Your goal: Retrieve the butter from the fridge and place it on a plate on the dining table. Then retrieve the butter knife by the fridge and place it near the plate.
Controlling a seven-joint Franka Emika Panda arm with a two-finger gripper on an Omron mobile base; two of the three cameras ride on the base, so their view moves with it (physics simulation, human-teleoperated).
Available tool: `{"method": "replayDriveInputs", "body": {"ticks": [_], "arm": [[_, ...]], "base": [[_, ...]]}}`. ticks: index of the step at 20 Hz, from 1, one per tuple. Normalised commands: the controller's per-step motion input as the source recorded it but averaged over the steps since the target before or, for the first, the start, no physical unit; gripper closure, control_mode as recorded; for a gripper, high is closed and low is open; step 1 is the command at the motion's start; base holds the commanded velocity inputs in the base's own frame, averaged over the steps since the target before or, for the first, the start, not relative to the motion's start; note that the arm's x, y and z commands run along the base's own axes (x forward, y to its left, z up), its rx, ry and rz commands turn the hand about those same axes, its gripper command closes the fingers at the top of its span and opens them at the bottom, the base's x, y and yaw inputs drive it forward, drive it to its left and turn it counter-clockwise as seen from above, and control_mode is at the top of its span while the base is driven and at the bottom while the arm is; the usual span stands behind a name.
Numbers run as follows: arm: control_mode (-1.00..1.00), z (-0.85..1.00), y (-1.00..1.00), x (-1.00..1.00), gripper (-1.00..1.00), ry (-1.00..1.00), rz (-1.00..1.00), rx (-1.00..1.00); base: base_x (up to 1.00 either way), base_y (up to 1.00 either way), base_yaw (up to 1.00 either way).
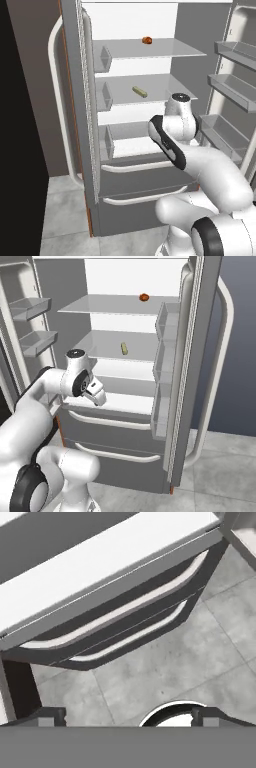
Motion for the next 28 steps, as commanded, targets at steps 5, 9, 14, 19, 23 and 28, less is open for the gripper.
{"method": "replayDriveInputs", "body": {"ticks": [5,9,14,19,23,28], "arm": [[-1.0,0.0,-0.34,-0.31,-1.0,0.0,0.54,-0.36],[-1.0,-0.01,-0.08,-0.36,-1.0,0.05,0.36,-0.28],[-1.0,-0.17,-0.1,-0.09,-1.0,0.05,-0.02,-0.03],[-1.0,0.0,0.0,0.0,-1.0,0.12,-0.14,0.0],[-1.0,-0.01,0.0,-0.03,-1.0,0.11,-0.04,0.09],[-1.0,-0.03,0.0,-0.01,-1.0,0.1,0.01,0.13]], "base": [[0.0,0.0,0.0],[0.0,0.0,0.0],[0.0,0.0,0.0],[0.0,0.0,0.0],[0.0,0.0,0.0],[0.0,0.0,0.0]]}}
